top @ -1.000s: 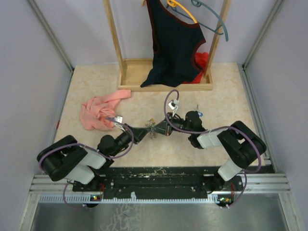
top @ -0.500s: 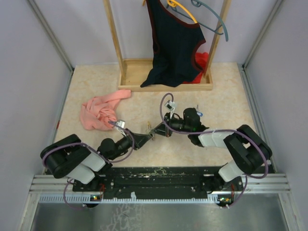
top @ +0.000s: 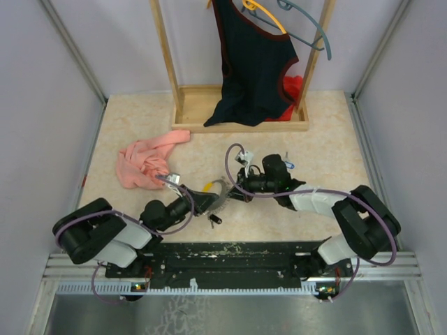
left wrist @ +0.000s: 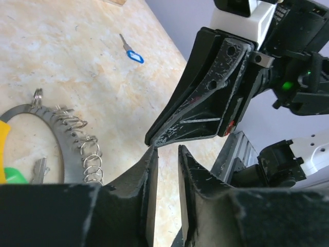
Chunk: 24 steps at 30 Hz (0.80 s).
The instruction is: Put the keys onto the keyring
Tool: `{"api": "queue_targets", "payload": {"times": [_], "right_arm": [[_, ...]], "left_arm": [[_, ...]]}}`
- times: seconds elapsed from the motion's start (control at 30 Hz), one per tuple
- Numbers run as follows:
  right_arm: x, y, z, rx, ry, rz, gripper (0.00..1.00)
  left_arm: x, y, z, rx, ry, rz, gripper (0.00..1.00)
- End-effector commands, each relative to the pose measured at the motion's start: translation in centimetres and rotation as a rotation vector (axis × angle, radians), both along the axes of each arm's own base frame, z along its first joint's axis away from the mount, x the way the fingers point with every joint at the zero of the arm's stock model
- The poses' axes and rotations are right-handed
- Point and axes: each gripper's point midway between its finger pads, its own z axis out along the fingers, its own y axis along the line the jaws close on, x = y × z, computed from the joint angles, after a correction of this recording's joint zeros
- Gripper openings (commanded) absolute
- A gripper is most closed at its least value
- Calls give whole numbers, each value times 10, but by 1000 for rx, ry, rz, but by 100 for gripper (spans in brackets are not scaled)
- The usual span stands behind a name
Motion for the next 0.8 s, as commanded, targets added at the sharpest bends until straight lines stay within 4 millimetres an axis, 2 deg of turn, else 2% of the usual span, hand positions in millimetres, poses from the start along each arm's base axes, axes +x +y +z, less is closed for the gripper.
{"api": "queue_targets", "payload": {"times": [0.0, 0.07, 0.1, 0.2, 0.3, 0.47, 0.63, 0.77], "right_arm": [[9, -6, 12, -54, -136, -5, 5], [11, -12, 5, -103, -143, -24, 10], [13, -15, 3, -120, -149, -34, 12], [15, -19, -1, -121, -157, -71, 23], [10, -16, 4, -83, -156, -56, 26], [8, -1, 2, -148, -120, -94, 27], [1, 17, -9, -215, 82, -211, 28], [-6, 30, -16, -222, 192, -269, 25]], "left_arm": [[9, 8, -4, 42, -5, 45, 30], [12, 11, -16, 113, 22, 48, 33], [12, 14, -31, 186, 65, 55, 35], [18, 24, -55, 380, 125, 87, 40], [22, 37, -63, 504, 132, 118, 42], [28, 49, -73, 562, 175, 131, 43], [32, 50, -85, 563, 230, 102, 43], [34, 50, -94, 568, 266, 89, 42]]}}
